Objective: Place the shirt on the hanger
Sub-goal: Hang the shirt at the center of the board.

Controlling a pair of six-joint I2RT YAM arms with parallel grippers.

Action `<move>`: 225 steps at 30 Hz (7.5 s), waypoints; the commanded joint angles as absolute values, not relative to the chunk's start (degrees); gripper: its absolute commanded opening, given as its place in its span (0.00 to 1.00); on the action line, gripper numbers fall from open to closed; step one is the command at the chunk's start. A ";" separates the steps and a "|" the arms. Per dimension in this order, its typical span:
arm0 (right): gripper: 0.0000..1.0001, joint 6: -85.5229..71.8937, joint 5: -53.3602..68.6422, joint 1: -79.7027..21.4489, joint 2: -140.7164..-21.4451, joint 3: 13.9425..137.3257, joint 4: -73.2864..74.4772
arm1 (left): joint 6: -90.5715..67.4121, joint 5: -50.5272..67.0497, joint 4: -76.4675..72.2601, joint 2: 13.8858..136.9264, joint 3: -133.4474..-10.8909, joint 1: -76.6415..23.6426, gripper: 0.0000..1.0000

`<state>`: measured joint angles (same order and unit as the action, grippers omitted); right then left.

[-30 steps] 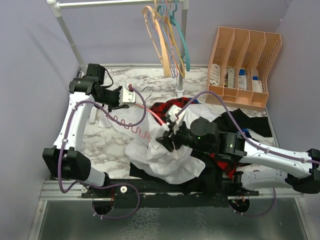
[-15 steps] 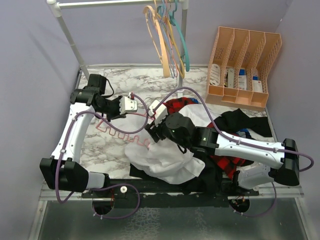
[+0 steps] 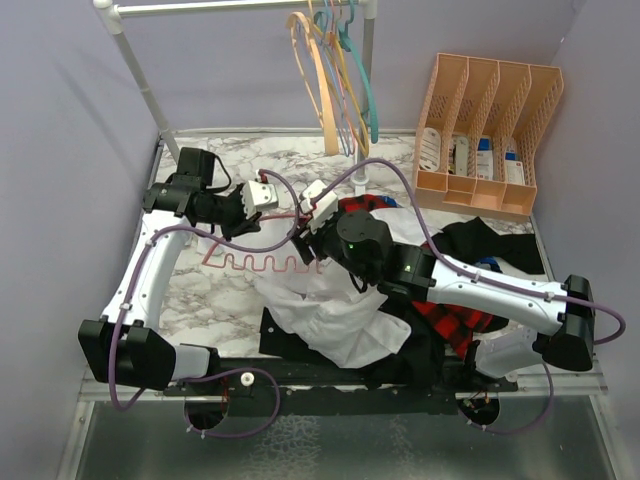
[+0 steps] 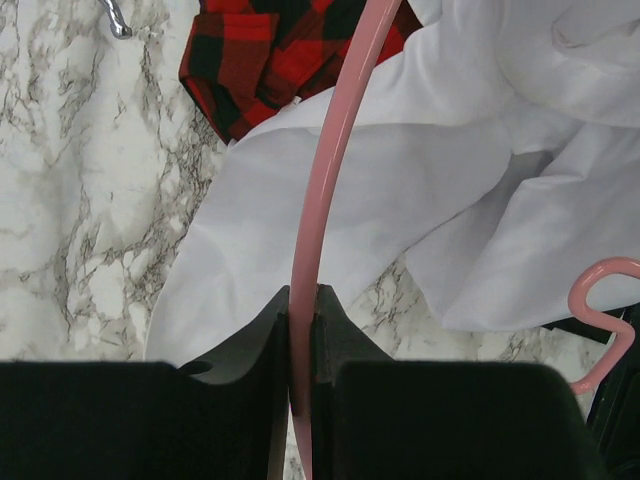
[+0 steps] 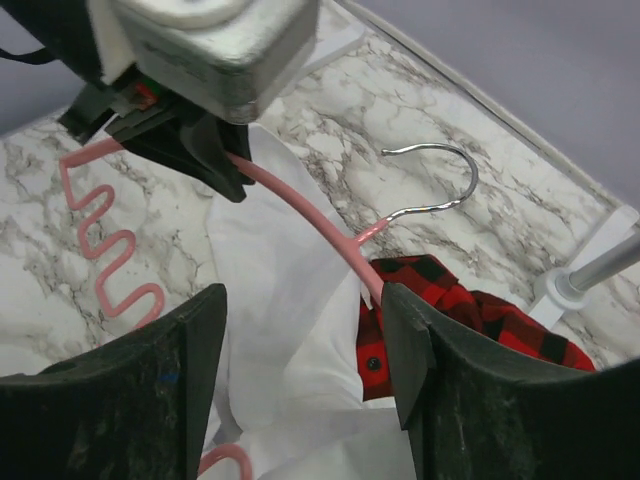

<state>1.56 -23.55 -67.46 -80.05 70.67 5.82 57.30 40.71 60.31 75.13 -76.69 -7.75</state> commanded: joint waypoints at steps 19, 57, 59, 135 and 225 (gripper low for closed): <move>0.40 4.61 -27.75 -68.55 -62.04 71.90 34.34 | 47.48 37.95 51.22 67.70 -60.33 -7.69 0.00; 0.05 12.04 -22.64 -65.48 -72.44 67.17 26.30 | 48.75 37.18 60.83 63.28 -65.26 -10.10 0.00; 0.02 12.45 -21.70 -65.48 -71.64 67.19 25.54 | 48.69 37.03 60.59 63.28 -65.09 -10.10 0.00; 0.71 -65.21 -42.86 -66.33 -101.37 117.90 80.90 | 29.12 23.66 49.60 61.17 -64.85 -13.11 0.00; 0.01 -56.03 -47.01 -66.34 -101.48 119.78 65.49 | 15.29 7.67 51.41 58.56 -64.59 -19.40 0.00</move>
